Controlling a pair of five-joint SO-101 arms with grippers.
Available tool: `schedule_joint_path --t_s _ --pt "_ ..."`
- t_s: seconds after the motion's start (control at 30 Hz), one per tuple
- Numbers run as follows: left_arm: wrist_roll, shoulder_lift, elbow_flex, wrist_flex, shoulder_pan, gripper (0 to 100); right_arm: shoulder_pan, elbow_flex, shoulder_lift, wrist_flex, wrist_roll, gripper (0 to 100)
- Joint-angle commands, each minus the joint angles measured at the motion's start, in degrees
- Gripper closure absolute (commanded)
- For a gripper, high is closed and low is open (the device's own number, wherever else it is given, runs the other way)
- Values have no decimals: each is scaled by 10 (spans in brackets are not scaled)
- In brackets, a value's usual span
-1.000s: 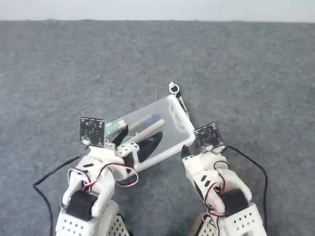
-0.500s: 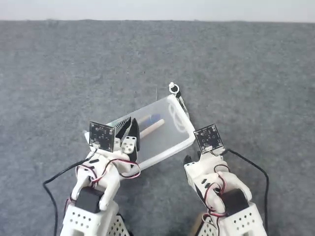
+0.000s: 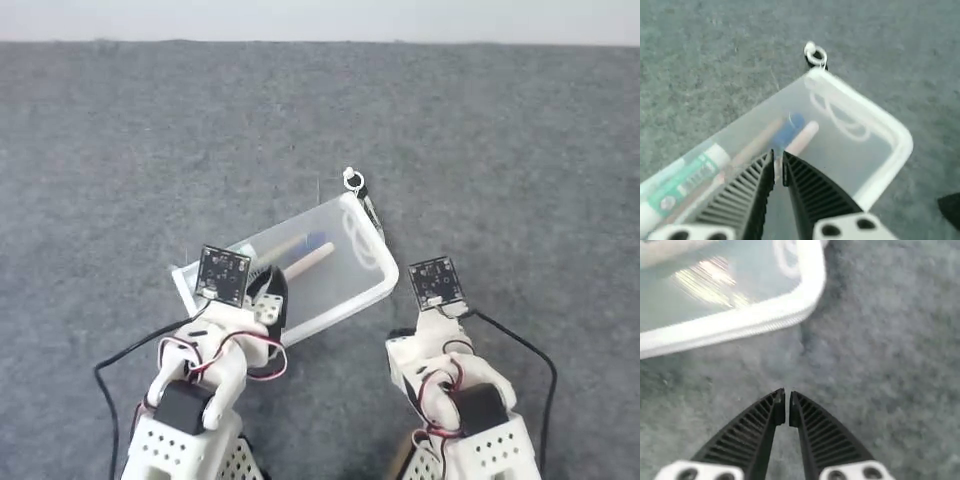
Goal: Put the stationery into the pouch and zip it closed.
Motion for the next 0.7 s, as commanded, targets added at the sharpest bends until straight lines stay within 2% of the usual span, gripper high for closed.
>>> schedule_joint_path --t_s 0.0,0.17,0.47,0.57,0.67 --pt "-2 -5 -7 62 -4 976 8 12 -11 21 -4 986" --pt "1 -7 -7 99 -33 976 7 12 -11 21 -4 986" --pt "2 -6 -7 128 -32 977 7 12 -11 21 -4 986" --pt "-2 -9 -7 188 -34 976 8 12 -11 21 -4 986" --pt "0 -7 -7 182 -32 976 8 12 -11 21 -4 986"
